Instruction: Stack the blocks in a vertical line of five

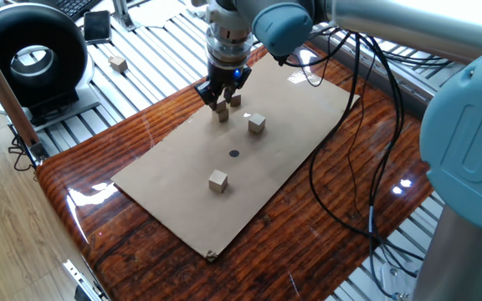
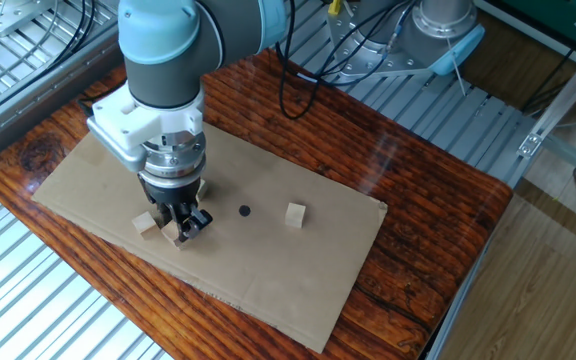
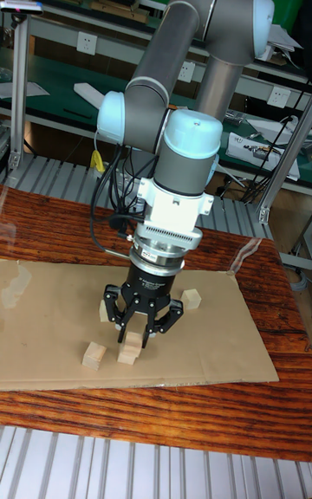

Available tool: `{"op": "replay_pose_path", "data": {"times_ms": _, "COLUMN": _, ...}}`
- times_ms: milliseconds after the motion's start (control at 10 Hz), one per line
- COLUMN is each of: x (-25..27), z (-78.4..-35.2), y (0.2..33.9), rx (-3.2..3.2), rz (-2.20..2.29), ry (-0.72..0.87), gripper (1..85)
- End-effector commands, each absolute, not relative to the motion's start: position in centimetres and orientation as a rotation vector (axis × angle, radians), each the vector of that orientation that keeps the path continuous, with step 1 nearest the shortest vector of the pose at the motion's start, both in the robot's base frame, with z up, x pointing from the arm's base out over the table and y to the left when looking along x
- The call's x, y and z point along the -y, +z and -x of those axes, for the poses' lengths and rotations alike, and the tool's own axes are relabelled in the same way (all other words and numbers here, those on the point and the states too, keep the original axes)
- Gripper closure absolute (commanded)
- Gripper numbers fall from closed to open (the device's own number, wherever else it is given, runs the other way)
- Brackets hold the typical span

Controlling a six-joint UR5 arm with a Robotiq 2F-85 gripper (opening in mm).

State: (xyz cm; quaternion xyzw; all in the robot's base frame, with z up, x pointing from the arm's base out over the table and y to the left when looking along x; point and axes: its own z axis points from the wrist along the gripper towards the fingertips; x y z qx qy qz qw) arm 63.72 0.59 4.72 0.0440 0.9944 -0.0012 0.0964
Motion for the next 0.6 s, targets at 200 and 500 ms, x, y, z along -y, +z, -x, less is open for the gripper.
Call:
{"op": "replay_pose_path", "data": {"times_ms": 200, "x": -0.4, "z": -63.81, "y": 4.9, "rx": -2.937, "rz": -0.138, "ry": 0.009, "gripper": 44.0}}
{"op": "replay_pose_path", "data": {"times_ms": 500, "x": -0.7, "z": -63.81, "y": 5.21, "rx": -2.934, "rz": -0.117, "ry": 0.023, "gripper": 36.7}}
